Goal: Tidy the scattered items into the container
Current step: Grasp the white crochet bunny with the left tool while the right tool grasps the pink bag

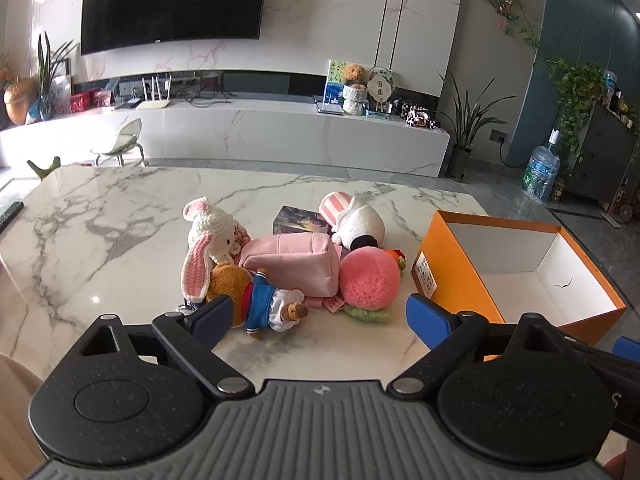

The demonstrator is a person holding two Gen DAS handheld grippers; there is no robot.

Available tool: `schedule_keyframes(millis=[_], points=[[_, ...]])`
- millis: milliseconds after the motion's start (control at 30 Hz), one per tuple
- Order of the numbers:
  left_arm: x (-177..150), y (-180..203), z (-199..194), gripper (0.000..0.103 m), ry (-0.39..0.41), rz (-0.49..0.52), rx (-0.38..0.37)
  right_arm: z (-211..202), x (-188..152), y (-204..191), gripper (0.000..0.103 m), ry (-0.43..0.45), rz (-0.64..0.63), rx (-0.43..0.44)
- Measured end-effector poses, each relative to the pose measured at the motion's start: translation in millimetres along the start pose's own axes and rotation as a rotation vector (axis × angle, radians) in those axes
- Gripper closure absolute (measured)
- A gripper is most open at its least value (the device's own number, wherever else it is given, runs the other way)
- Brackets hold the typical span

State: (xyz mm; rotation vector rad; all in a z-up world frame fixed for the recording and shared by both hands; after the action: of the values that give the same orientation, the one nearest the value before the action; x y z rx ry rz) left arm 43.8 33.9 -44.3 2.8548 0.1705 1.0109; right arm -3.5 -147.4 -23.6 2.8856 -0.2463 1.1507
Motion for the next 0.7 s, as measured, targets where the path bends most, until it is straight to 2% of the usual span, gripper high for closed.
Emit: schedule_keyframes(millis=[267,467,600,700], points=[[2,-19,12,0.0,0.001,-0.037,-0.015,13,3,-18,0.0,0.012,-0.065,-0.008],[3,-39,28,0.0,-0.024,-0.081,-0.029,24,10,-39,0.0,0.038,-0.147,0.053],[7,-49,37,0.0,-0.019,-0.058,0.001,35,14,-54,0.0,0.049,-0.206,0.097],[12,-61,45,0.0,-0.025,-0.088,0.025,46,18,-64,0.0,0.037,-0.243,0.121]])
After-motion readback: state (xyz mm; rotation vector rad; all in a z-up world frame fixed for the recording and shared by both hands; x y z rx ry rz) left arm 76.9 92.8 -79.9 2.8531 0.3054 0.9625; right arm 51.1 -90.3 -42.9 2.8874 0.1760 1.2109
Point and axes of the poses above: each gripper's, at about its wrist camera, not at the fingertips, and z roughly the way its jaws point, y to its right, x to its top, the point moved 5 cm from there along z, roughly the way its jaws point, and after that the axes turned 13 degrees about -y, right-handed, at the moved point
